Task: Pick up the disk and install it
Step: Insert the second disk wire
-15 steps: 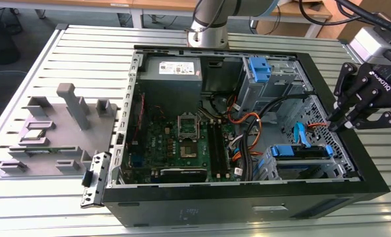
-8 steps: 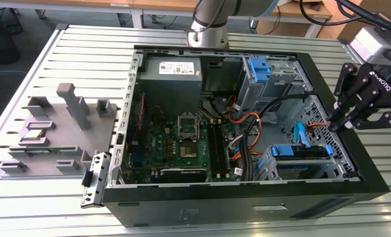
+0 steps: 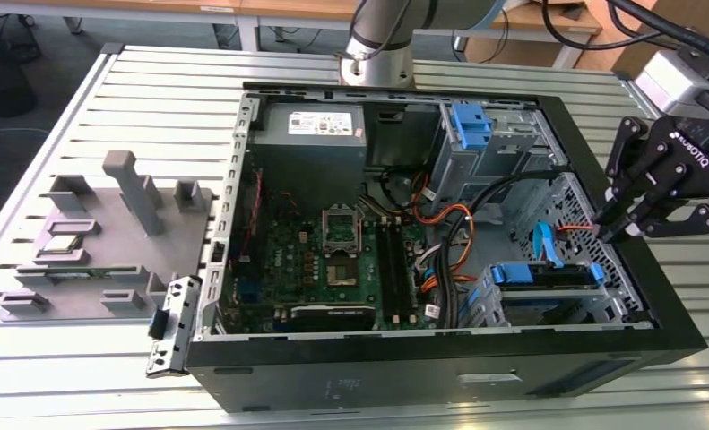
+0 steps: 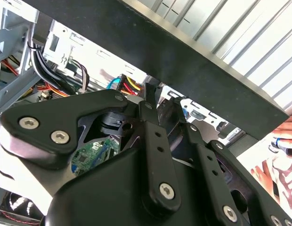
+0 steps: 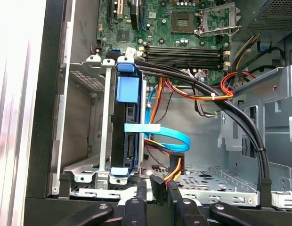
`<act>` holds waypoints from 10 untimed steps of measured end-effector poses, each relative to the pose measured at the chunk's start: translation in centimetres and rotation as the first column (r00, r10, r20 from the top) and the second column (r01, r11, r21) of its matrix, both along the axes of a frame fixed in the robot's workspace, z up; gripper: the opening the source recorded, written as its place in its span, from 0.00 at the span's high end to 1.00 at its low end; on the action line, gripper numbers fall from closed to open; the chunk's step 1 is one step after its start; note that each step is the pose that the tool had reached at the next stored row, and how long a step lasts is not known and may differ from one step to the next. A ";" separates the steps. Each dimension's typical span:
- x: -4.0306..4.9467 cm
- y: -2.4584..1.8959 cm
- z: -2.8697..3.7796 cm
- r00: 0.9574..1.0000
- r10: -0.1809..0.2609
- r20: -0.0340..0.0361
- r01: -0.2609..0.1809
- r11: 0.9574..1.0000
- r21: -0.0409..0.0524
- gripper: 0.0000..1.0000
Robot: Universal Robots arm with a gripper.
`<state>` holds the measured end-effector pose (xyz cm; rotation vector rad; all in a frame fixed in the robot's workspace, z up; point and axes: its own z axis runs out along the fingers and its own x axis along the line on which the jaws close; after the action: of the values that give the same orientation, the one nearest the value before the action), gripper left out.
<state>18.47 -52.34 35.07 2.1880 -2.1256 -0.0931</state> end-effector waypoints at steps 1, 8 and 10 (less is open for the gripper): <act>0.00 0.01 -0.01 1.000 0.000 -0.001 0.000 1.000 -0.004 0.69; 0.00 0.04 -0.02 1.000 0.000 -0.005 0.000 1.000 -0.011 0.69; 0.00 0.05 0.02 1.000 0.000 -0.005 0.000 1.000 -0.010 0.69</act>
<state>18.47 -52.29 35.09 2.1796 -2.1187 -0.0873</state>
